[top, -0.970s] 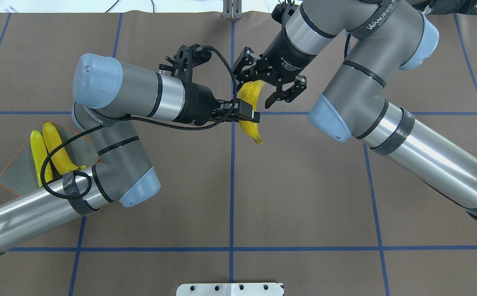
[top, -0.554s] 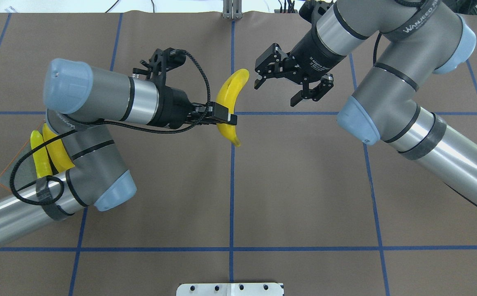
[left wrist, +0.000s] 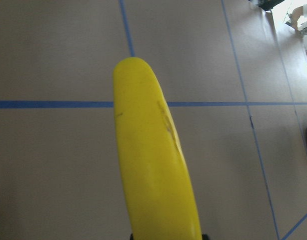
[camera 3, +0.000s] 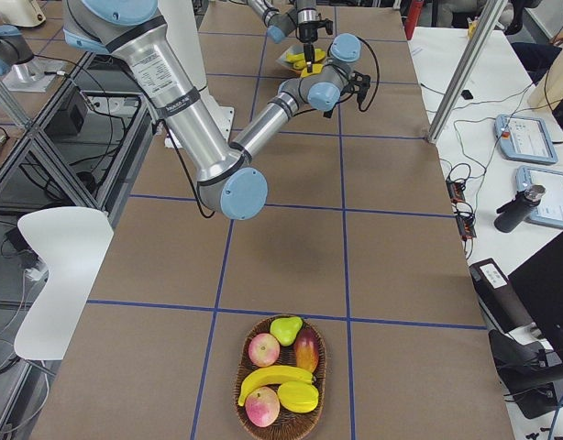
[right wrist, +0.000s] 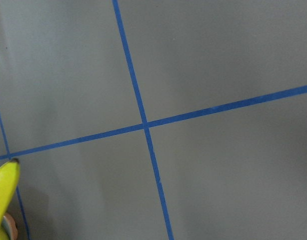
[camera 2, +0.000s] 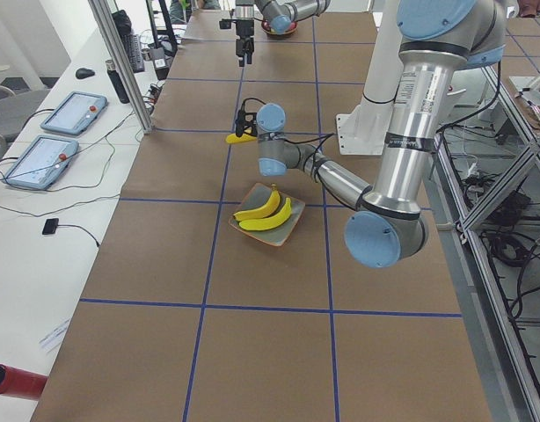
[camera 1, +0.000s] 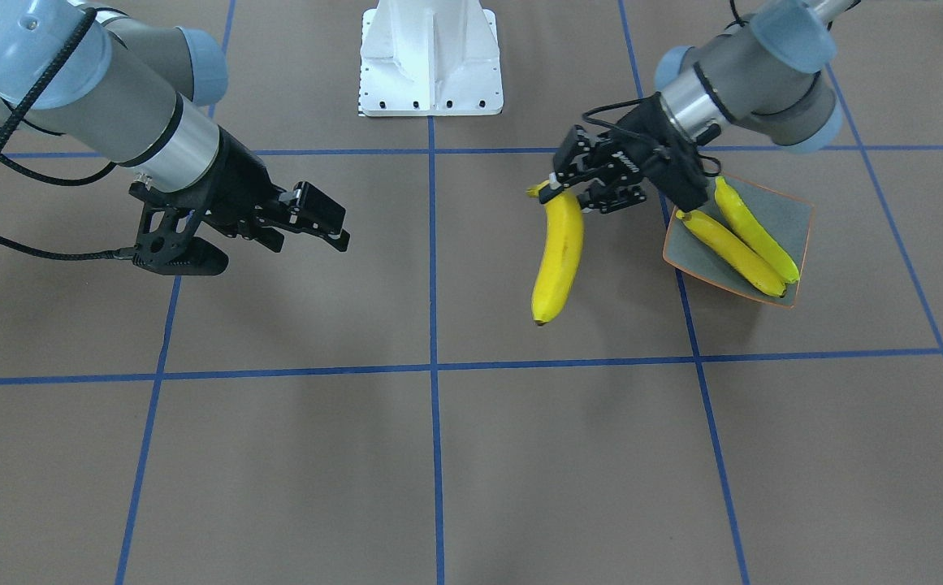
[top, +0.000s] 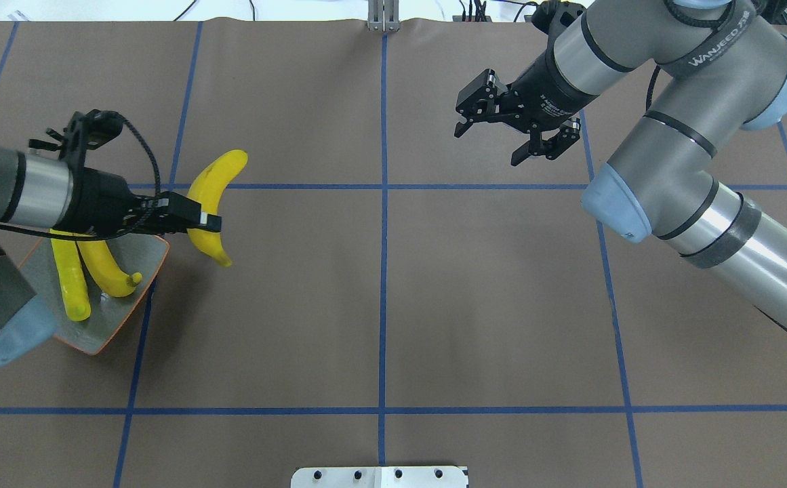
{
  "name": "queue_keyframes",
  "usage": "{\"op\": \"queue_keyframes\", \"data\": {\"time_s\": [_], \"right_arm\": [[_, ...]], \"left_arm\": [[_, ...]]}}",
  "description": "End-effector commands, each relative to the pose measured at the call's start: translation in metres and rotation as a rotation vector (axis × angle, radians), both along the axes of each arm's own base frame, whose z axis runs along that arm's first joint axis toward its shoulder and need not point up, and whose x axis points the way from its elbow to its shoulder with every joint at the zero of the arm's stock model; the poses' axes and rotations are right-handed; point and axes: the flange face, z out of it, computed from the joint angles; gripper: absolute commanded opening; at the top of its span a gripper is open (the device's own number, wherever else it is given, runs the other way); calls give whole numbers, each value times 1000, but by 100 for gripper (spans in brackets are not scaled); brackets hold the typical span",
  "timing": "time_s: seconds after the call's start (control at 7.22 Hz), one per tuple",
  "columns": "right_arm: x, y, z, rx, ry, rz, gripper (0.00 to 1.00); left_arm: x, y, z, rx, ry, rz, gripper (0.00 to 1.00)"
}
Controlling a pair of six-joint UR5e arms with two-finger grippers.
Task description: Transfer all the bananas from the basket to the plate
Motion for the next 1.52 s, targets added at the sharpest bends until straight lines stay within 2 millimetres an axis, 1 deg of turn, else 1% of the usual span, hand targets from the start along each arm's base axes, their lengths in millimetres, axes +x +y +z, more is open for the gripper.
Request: {"op": "queue_keyframes", "data": {"time_s": [0.0, 0.14, 0.28, 0.42, 0.55, 0.69, 0.83, 0.97, 1.25, 1.39], "right_arm": [[2, -3, 6, 1, 21, 37, 100], [2, -4, 8, 2, 27, 50, 100], [4, -4, 7, 7, 28, 58, 100], [4, -4, 6, 10, 30, 64, 100], [4, -4, 6, 11, 31, 68, 100], [4, -4, 6, 11, 32, 69, 100], [4, -4, 7, 9, 32, 68, 100], [5, -3, 11, 8, 36, 69, 100], [4, -2, 12, 6, 37, 66, 100], [3, -1, 19, -1, 43, 63, 100]], "left_arm": [[-46, 17, 47, -193, -37, -39, 0], [-68, 22, 58, -268, -40, -84, 0], [-92, 23, 66, -351, -35, -141, 0], [-107, 27, 81, -414, -45, -191, 0], [-115, 32, 94, -454, -60, -241, 0], [-118, 35, 98, -516, -51, -258, 0], [-116, 36, 99, -531, -51, -257, 0], [-114, 38, 103, -561, -53, -256, 0], [-107, 41, 107, -581, -63, -240, 0], [-97, 41, 113, -588, -75, -228, 0]]}}
